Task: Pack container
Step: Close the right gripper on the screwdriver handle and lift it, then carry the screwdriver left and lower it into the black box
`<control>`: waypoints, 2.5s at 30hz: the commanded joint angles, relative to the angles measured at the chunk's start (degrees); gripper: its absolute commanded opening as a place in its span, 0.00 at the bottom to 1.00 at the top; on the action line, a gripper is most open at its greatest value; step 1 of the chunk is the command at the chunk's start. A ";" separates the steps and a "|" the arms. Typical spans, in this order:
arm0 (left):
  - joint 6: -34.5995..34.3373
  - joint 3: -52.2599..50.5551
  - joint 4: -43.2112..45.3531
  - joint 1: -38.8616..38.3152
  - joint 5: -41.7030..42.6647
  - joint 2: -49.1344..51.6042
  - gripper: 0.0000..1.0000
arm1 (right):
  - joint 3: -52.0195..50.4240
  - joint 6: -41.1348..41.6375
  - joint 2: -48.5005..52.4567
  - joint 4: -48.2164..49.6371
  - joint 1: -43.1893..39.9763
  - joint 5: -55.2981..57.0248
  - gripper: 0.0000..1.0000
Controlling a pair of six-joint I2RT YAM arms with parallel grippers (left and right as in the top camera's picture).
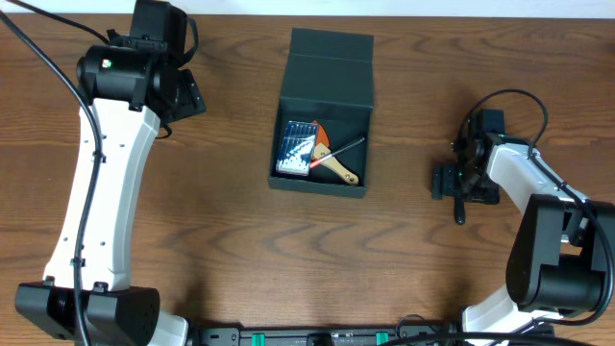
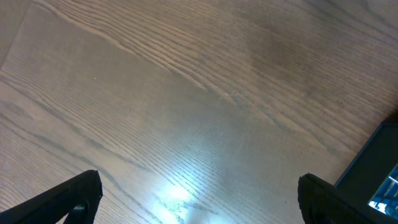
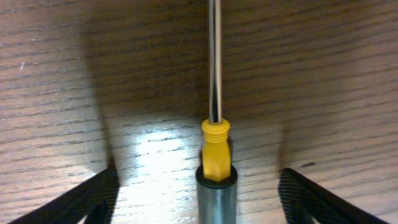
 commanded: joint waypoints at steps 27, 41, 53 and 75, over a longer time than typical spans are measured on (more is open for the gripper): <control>-0.50 0.13 -0.24 0.24 -0.59 0.17 0.99 | -2.32 3.21 2.45 -4.24 0.15 6.78 0.43; -0.50 0.13 -0.22 0.24 -0.59 0.17 0.98 | -2.32 3.23 2.45 -4.57 0.15 6.73 0.09; -0.50 0.13 -0.22 0.24 -0.59 0.17 0.98 | -1.97 3.23 2.40 -3.96 0.17 4.98 0.01; -0.50 0.13 -0.24 0.24 -0.59 0.17 0.98 | 15.47 0.76 2.38 -12.33 2.19 3.43 0.01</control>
